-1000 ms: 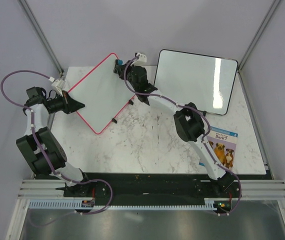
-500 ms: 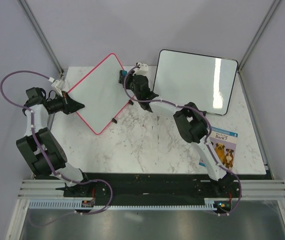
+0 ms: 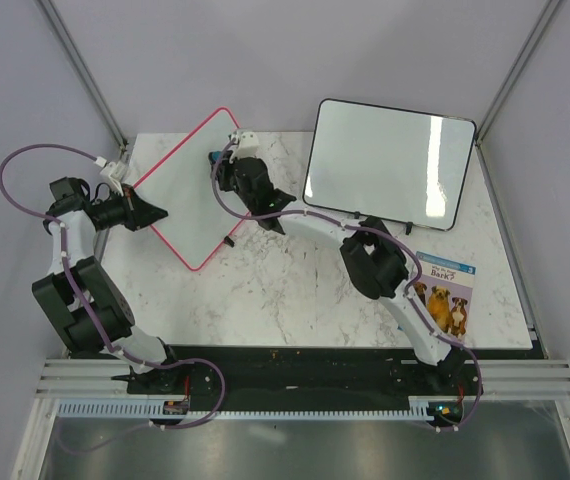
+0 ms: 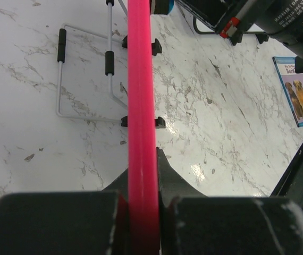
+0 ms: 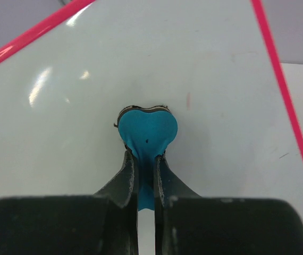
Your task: Erase the whiteboard
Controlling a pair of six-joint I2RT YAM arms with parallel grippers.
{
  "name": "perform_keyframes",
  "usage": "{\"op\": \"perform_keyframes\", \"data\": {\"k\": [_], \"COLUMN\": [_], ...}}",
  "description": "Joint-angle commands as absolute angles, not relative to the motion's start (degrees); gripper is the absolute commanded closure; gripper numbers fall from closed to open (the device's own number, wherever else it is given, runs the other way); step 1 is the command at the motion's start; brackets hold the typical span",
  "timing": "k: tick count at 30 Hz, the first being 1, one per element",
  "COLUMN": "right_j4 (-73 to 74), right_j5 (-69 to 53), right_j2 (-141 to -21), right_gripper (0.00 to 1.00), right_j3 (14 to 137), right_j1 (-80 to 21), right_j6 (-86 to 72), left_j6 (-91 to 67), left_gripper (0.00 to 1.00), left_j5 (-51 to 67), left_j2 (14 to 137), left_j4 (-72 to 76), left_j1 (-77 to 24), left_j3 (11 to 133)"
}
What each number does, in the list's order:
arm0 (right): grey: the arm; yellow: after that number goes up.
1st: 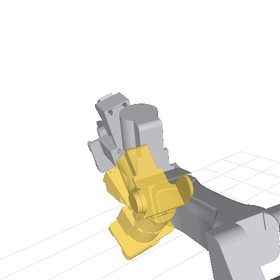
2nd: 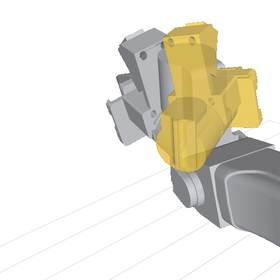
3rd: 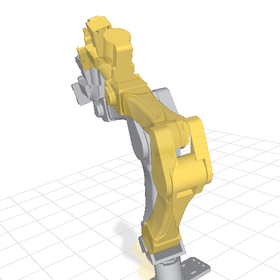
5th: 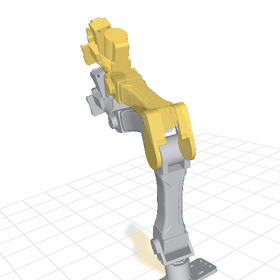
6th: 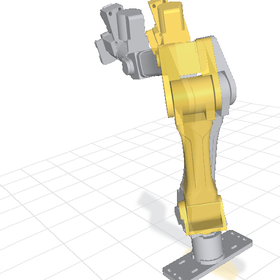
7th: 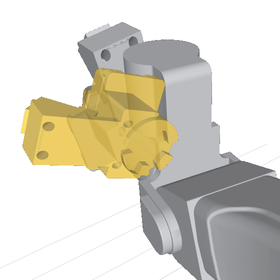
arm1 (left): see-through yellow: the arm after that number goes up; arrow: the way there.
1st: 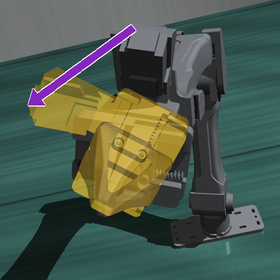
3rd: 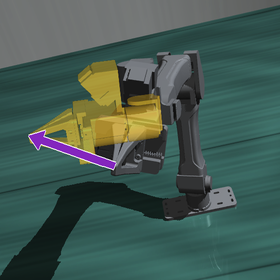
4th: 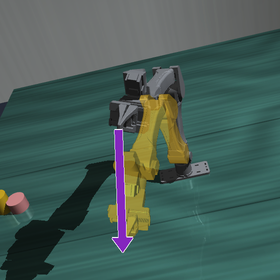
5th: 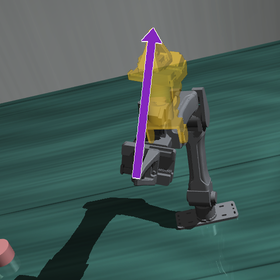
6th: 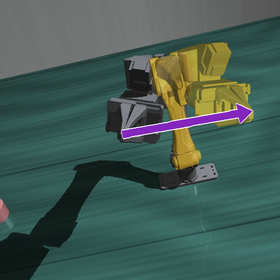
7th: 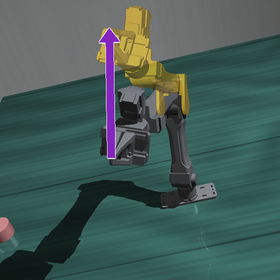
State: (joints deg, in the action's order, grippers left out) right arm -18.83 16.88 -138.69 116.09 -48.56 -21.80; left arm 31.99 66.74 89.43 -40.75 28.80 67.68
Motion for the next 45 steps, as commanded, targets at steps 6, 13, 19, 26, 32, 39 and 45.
{"op": "perform_keyframes", "data": {"k": [6,13,19,26,32,39,45], "right_j4": [-18.7,-18.9,-13.6,2.8,14.4,13.9,12.9], "right_j5": [7.9,17.7,21.6,27.1,23.9,19.5,19.9], "right_j2": [-132.6,-118.8,-109.4,-104.9,-105.2,-106.1,-106.9], "right_gripper": [1.0,1.0,1.0,1.0,1.0,1.0,0.98], "right_j3": [108.5,97.7,86.7,80.9,74.5,63.5,59.4], "right_j1": [-56.0,-55.0,-51.9,-51.4,-51.4,-52.2,-54.1], "right_j6": [-20.1,-16.2,-18.5,-18.3,-22.8,-30.1,-32.3], "left_j6": [43.7,38.0,31.6,25.9,24.8,25.6,25.2], "left_gripper": [0.98,0.98,0.98,0.98,0.98,0.98,0.98], "left_j5": [65.6,67.9,66.9,67.0,66.3,66.3,67.8], "left_j2": [89.1,89.1,88.1,89.6,91.3,93.2,94.7], "left_j4": [-51.3,-49.6,-44.5,-41.7,-42.5,-43.9,-43.8], "left_j1": [23.9,23.9,23.9,23.9,23.9,24.0,24.0], "left_j3": [65.1,66.9,66.8,68.7,70.0,70.5,71.5]}}
